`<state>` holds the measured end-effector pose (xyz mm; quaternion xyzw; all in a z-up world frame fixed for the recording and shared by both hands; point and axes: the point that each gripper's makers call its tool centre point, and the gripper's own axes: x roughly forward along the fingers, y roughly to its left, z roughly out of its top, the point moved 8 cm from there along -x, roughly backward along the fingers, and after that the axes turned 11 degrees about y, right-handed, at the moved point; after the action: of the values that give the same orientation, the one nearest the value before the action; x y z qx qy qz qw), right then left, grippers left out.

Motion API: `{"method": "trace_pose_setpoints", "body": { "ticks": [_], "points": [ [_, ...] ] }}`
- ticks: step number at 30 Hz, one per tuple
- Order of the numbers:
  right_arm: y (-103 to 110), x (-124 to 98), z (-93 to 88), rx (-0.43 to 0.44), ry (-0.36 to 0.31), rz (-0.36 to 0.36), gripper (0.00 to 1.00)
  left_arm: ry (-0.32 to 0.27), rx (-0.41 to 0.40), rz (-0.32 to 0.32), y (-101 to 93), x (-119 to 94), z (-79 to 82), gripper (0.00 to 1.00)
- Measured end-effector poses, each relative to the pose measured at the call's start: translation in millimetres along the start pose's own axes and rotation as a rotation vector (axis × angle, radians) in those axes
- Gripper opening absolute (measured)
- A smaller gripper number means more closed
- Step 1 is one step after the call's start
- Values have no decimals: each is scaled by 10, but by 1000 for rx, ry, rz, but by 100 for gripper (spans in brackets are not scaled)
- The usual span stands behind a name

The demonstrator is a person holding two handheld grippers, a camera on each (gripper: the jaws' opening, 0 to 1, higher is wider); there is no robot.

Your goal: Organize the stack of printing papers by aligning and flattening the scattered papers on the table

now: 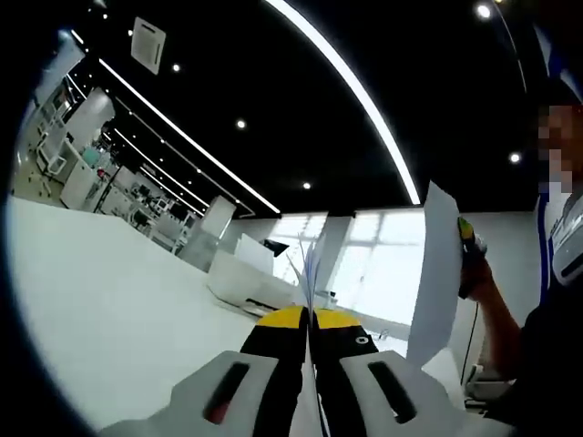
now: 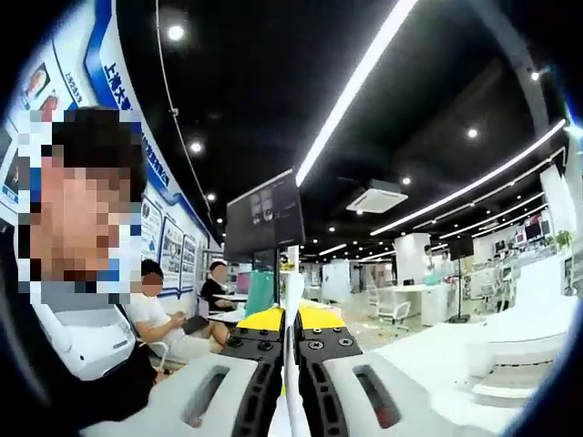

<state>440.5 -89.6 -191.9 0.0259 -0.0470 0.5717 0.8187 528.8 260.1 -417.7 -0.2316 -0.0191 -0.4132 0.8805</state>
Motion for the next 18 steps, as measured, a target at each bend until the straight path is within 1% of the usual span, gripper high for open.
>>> {"method": "trace_pose_setpoints", "body": {
  "ticks": [9,14,18],
  "points": [
    [194,14,112,-4,-29,57,0,-1,1,1,0,-5,-3,7],
    [354,72,169,21,-53,141,0,-1,2,1,1,-7,-3,7],
    [367,79,173,24,-56,149,0,-1,2,1,1,-7,-4,7]
  ]
}}
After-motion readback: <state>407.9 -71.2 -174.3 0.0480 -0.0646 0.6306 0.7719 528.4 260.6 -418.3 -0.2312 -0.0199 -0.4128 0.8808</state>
